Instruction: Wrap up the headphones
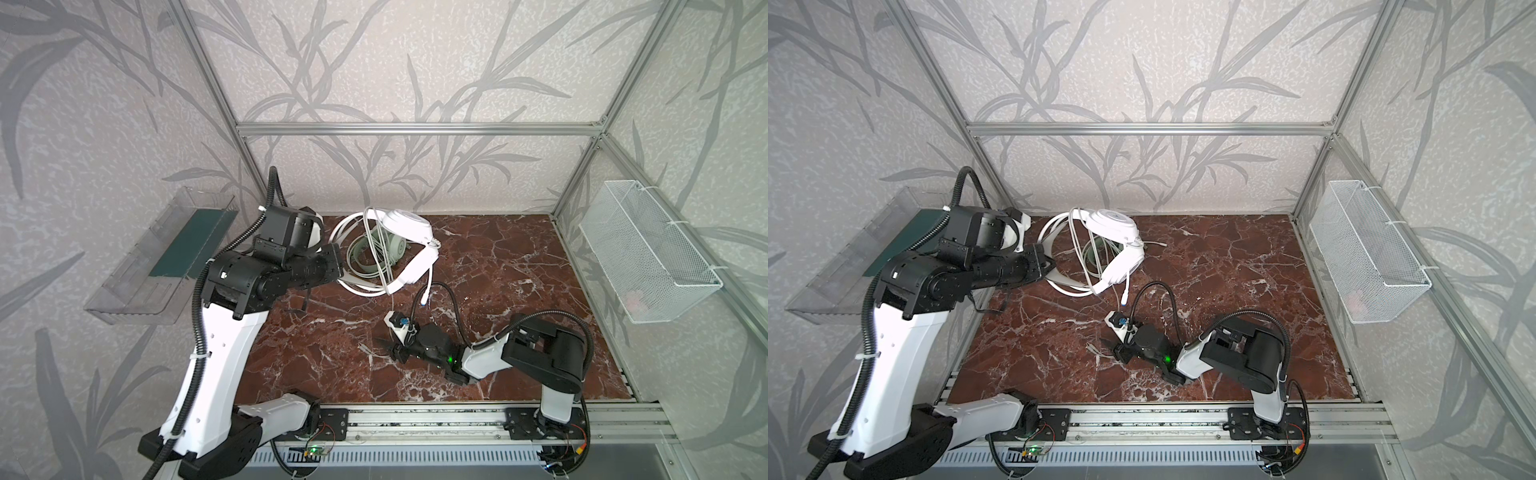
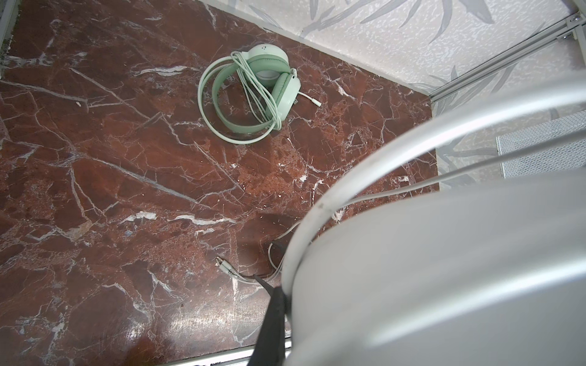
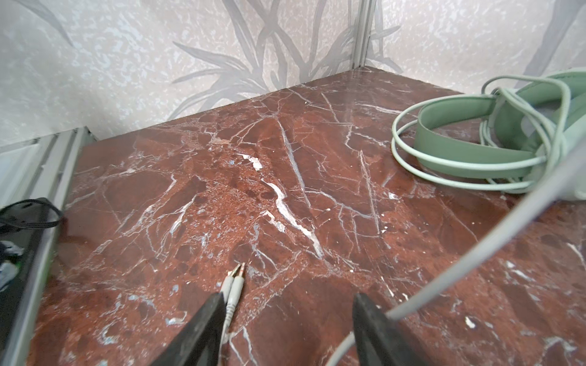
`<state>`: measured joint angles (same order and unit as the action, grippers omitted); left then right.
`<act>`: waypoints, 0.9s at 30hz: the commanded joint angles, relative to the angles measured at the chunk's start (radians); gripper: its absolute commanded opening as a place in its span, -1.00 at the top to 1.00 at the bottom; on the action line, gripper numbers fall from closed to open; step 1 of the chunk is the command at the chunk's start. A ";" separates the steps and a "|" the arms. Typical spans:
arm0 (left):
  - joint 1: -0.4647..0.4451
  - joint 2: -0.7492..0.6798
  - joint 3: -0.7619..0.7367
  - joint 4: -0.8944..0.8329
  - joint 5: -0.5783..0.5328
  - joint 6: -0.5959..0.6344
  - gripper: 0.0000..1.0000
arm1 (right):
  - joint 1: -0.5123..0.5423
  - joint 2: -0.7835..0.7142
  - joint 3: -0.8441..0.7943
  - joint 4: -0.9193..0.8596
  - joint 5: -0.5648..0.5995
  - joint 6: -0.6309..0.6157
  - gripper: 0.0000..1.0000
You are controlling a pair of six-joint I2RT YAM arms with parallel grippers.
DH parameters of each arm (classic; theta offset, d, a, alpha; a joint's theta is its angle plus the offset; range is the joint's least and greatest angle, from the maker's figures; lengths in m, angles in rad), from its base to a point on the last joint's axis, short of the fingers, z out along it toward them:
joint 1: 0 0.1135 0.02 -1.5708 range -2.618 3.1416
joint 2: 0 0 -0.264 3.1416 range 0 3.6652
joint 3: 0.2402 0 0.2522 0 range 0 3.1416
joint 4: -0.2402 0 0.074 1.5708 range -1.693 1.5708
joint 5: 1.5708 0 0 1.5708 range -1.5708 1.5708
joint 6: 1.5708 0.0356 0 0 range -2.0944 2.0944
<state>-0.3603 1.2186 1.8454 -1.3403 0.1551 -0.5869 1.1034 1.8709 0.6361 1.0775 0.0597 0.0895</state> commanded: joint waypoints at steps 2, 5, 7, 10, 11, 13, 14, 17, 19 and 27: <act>-0.006 0.003 0.051 0.035 0.030 -0.024 1.00 | -0.054 -0.026 -0.014 0.072 -0.080 0.058 -0.28; -0.006 0.004 0.064 0.030 0.019 -0.022 1.00 | -0.105 -0.024 -0.057 0.173 -0.180 0.108 -0.27; -0.007 0.004 0.064 0.029 0.017 -0.021 1.00 | -0.146 -0.028 -0.086 0.235 -0.279 0.172 -0.27; -0.008 0.004 0.061 0.033 0.022 -0.024 1.00 | -0.188 -0.044 -0.127 0.285 -0.395 0.246 -0.26; -0.008 0.004 0.060 0.036 0.024 -0.025 1.00 | -0.194 -0.055 -0.138 0.285 -0.408 0.266 -0.25; -0.008 0.004 0.055 0.041 0.030 -0.027 1.00 | -0.194 -0.080 -0.148 0.259 -0.400 0.265 -0.24; -0.008 0.003 0.053 0.043 0.030 -0.028 1.00 | -0.194 -0.082 -0.143 0.239 -0.399 0.256 -0.24; -0.009 0.004 0.042 0.055 0.036 -0.033 1.00 | -0.194 -0.056 -0.107 0.216 -0.399 0.232 -0.24; -0.009 0.004 0.039 0.056 0.039 -0.037 1.00 | -0.193 -0.033 -0.069 0.173 -0.387 0.225 -0.25; -0.012 -0.019 0.026 0.050 0.023 -0.044 1.00 | -0.185 0.065 0.055 0.054 -0.351 0.179 -0.28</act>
<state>-0.3668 1.2278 1.8645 -1.3388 0.1623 -0.6033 0.9165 1.8996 0.6537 1.1767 -0.3069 0.2916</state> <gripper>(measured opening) 0.068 0.638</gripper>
